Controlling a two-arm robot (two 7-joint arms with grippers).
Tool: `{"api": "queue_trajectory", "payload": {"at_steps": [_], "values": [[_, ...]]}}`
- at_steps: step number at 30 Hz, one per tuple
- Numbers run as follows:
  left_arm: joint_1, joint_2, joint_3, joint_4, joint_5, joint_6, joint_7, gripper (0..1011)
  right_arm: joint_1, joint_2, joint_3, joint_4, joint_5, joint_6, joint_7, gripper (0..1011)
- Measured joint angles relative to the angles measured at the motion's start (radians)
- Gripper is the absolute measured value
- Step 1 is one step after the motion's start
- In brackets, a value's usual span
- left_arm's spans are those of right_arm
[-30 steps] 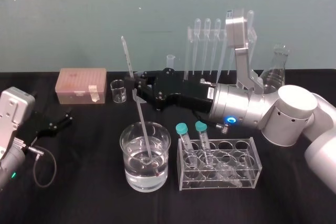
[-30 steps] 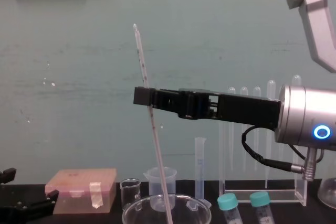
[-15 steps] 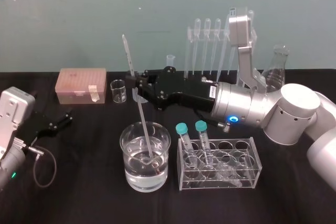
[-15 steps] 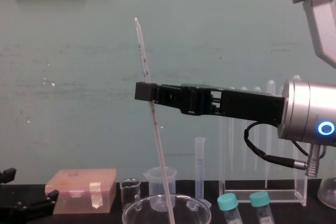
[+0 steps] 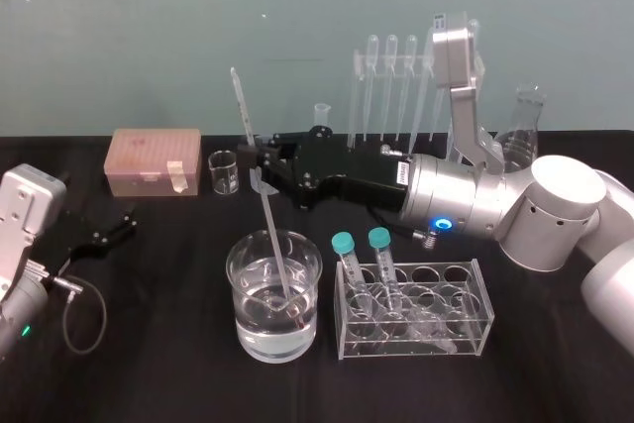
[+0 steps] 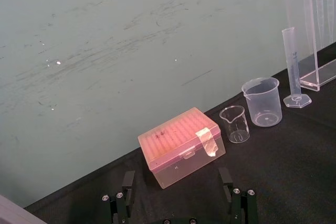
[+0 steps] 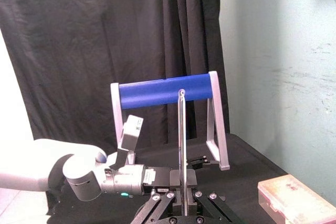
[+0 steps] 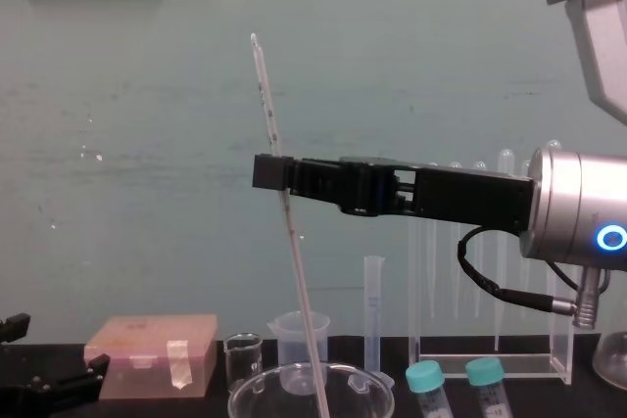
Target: Hold the thermometer with one hand and immerse one end into the beaker, then reinsert it into the test tube rack.
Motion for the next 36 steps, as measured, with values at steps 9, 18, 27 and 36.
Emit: {"api": "queue_trajectory", "payload": {"at_steps": [9, 18, 27, 36], "values": [[0.0, 0.0, 0.0, 0.0, 0.0, 0.0, 0.0, 1008, 0.002, 0.0, -0.004, 0.001, -0.001, 0.002, 0.002, 56], [0.0, 0.0, 0.0, 0.0, 0.0, 0.0, 0.0, 1008, -0.005, 0.001, -0.005, -0.003, 0.0, 0.001, 0.001, 56], [0.0, 0.0, 0.0, 0.0, 0.0, 0.0, 0.0, 1008, -0.008, 0.001, -0.007, -0.003, 0.001, 0.0, 0.001, 56], [0.0, 0.0, 0.0, 0.0, 0.0, 0.0, 0.0, 1008, -0.008, 0.0, -0.009, -0.003, -0.001, -0.001, 0.002, 56]]}}
